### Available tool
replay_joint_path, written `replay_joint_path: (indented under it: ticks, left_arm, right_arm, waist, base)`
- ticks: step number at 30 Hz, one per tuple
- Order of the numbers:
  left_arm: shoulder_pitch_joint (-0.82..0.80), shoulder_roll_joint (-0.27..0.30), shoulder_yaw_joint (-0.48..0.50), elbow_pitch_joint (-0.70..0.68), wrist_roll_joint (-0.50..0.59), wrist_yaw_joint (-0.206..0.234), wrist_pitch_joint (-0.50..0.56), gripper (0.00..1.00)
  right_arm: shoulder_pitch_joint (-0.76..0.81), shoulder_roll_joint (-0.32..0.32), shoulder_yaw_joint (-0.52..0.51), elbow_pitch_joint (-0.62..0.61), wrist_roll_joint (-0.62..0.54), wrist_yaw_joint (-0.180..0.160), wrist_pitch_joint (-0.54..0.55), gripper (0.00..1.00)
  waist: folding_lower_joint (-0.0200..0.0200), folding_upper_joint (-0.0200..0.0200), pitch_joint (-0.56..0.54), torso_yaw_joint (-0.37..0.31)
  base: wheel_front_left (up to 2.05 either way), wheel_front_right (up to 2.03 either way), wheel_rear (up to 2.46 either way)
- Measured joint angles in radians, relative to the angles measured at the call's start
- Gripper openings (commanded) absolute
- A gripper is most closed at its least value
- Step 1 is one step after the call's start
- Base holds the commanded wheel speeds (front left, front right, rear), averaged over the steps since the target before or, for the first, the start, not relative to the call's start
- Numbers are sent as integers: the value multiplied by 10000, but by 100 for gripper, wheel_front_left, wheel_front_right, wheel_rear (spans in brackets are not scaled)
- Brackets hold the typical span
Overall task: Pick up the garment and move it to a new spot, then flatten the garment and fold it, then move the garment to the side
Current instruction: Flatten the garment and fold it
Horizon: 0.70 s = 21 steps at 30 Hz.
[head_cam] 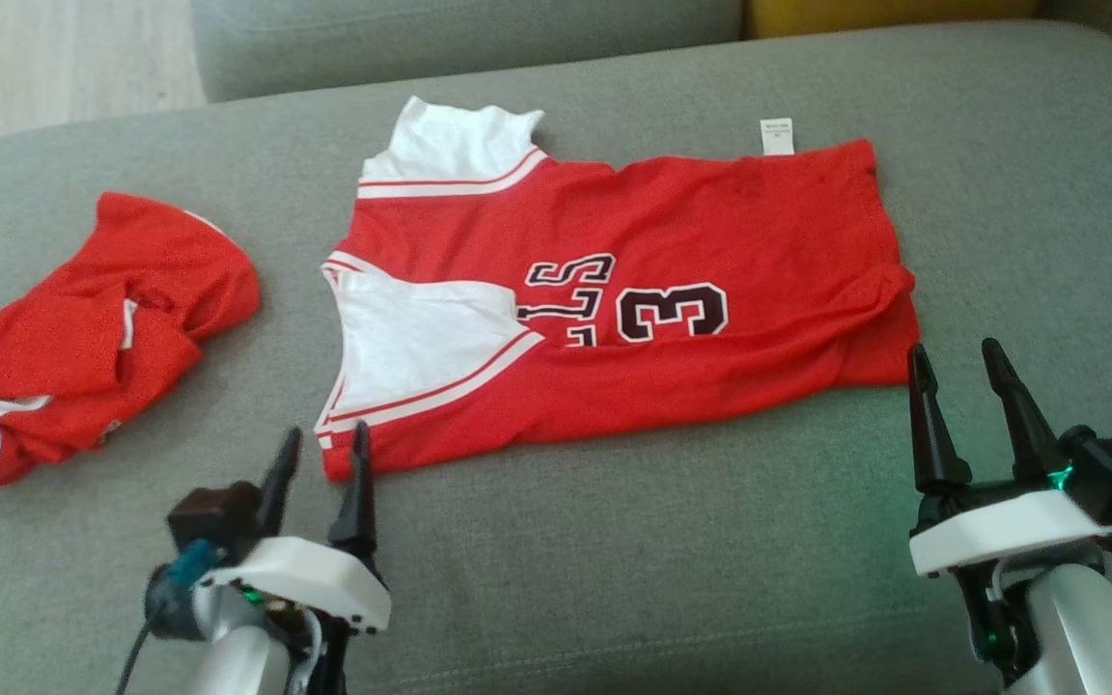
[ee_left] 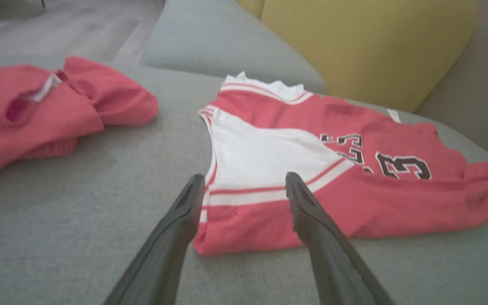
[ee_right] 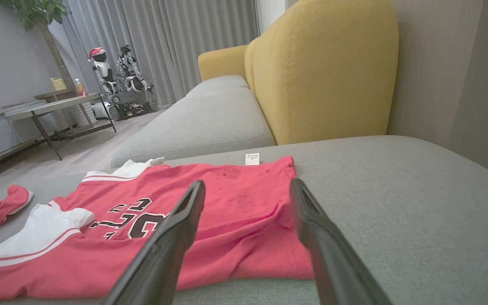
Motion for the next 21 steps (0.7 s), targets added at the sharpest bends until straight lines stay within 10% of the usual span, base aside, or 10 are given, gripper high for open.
replay_joint_path:
  ticks: [18,19,21]
  left_arm:
    - [-2429,-56,144,4558,169,579,-96,100]
    - [-2576,-56,132,4734,167,520,-96,88]
    - [-2825,-56,94,4980,167,397,-96,0]
  right_arm:
    - [-222,12,2,-4,29,0,0,100]
    - [-225,12,-8,-4,29,0,0,100]
    - [-236,15,-29,0,31,0,0,100]
  waist:
    - [0,0,705,-644]
    - [0,0,723,-656]
    - [0,0,748,-656]
  base:
    - [0,0,0]
    - [0,0,0]
    - [0,0,0]
